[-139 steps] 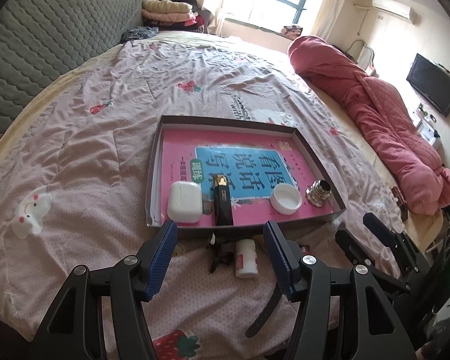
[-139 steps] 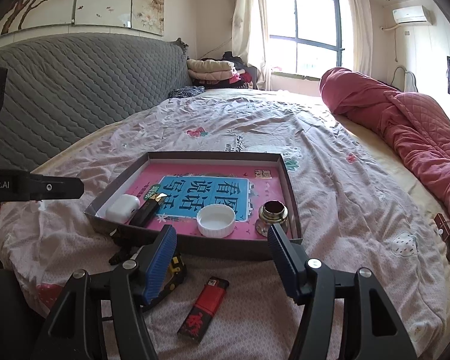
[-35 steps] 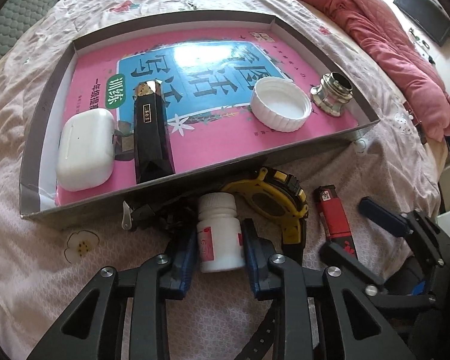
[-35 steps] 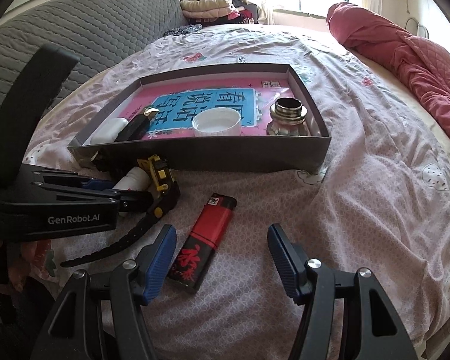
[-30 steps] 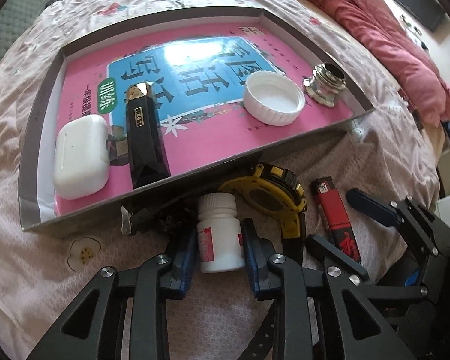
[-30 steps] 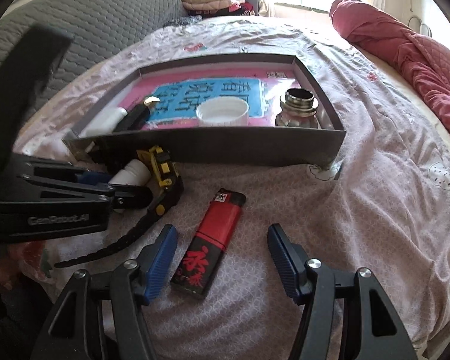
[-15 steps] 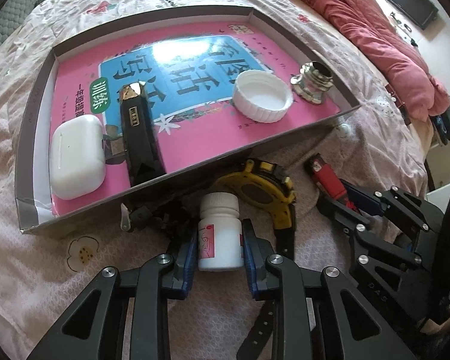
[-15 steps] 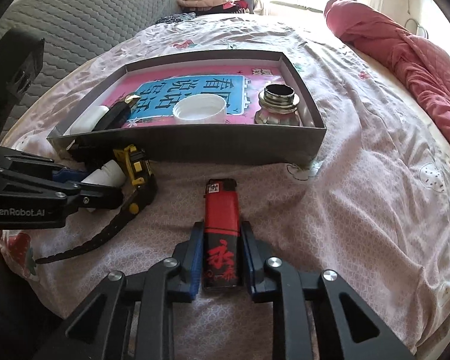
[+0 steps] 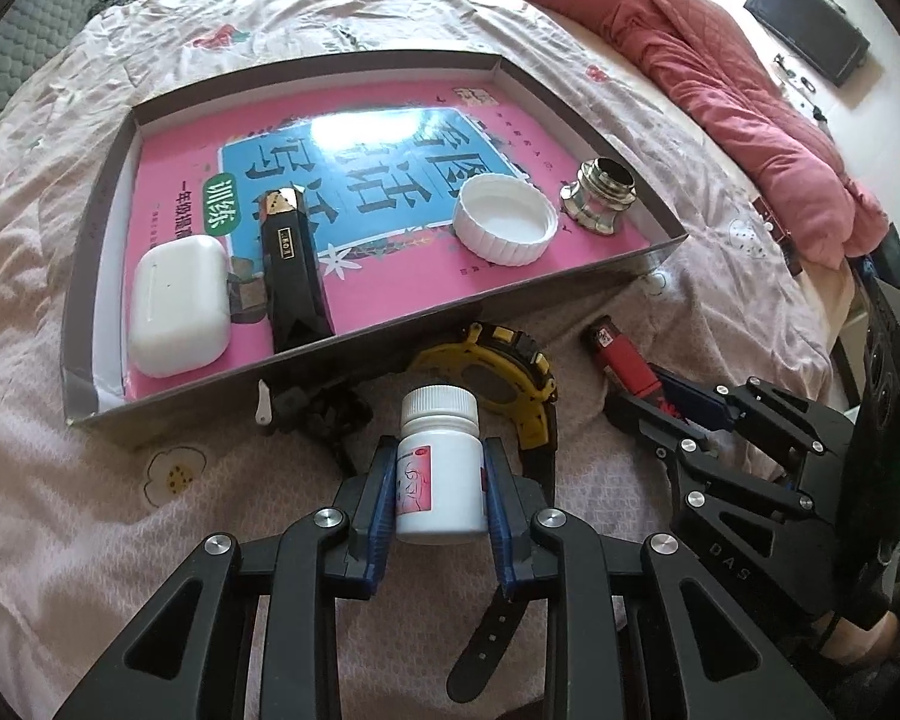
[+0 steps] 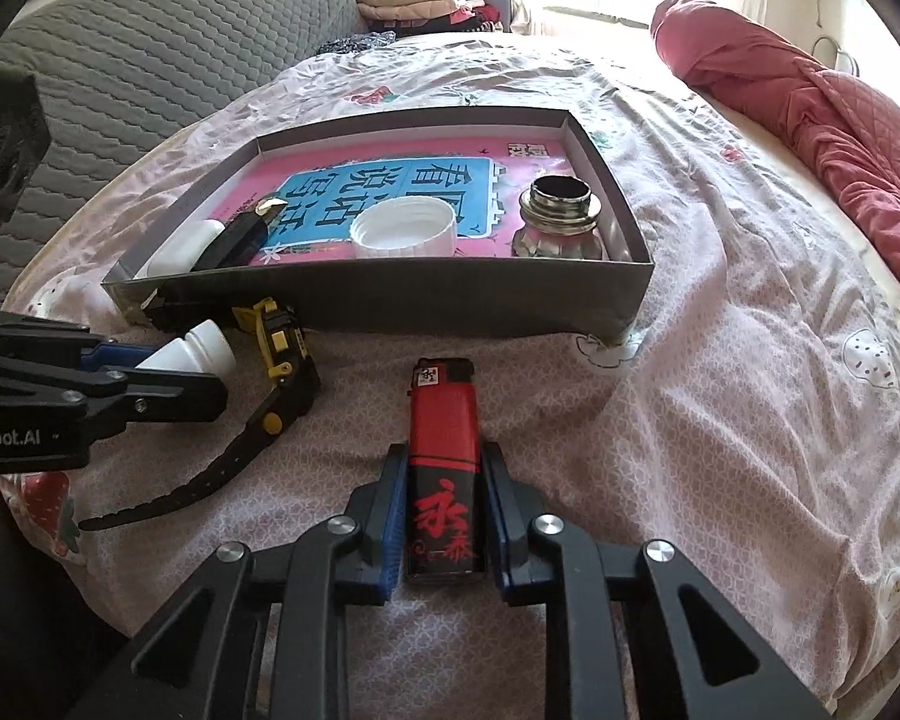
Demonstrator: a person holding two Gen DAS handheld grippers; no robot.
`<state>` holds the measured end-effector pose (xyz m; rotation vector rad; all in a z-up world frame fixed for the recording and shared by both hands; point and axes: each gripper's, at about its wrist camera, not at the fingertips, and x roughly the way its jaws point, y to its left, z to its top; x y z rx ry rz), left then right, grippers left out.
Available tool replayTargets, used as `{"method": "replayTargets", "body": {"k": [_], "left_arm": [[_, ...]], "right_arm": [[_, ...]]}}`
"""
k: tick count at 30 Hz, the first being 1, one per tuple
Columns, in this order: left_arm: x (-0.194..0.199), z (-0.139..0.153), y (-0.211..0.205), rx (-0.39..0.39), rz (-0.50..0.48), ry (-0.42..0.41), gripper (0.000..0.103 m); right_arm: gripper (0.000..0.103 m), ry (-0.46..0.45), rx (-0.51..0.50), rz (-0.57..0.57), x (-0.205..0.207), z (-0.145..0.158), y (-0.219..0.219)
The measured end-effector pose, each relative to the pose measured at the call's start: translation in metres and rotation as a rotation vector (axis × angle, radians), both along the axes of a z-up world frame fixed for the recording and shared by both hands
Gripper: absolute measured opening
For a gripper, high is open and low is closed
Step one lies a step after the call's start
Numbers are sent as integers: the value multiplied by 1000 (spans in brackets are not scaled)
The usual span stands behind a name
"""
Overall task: Organize rigid objects
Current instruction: 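Grasp the white pill bottle with the left gripper while the right grasps the red lighter, then carry the pill bottle and red lighter over the tray with both grippers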
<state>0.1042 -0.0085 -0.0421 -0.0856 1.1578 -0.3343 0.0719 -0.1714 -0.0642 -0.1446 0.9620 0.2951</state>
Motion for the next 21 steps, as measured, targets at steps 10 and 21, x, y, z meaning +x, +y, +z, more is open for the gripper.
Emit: {"method": "replayTargets", "body": {"k": [10, 21], "left_arm": [[-14, 11, 8, -36, 67, -52, 27], [-28, 23, 13, -66, 127, -97, 27]], "right_arm": [[23, -35, 64, 7, -2, 10, -5], [23, -67, 128, -6, -4, 22, -12]]}}
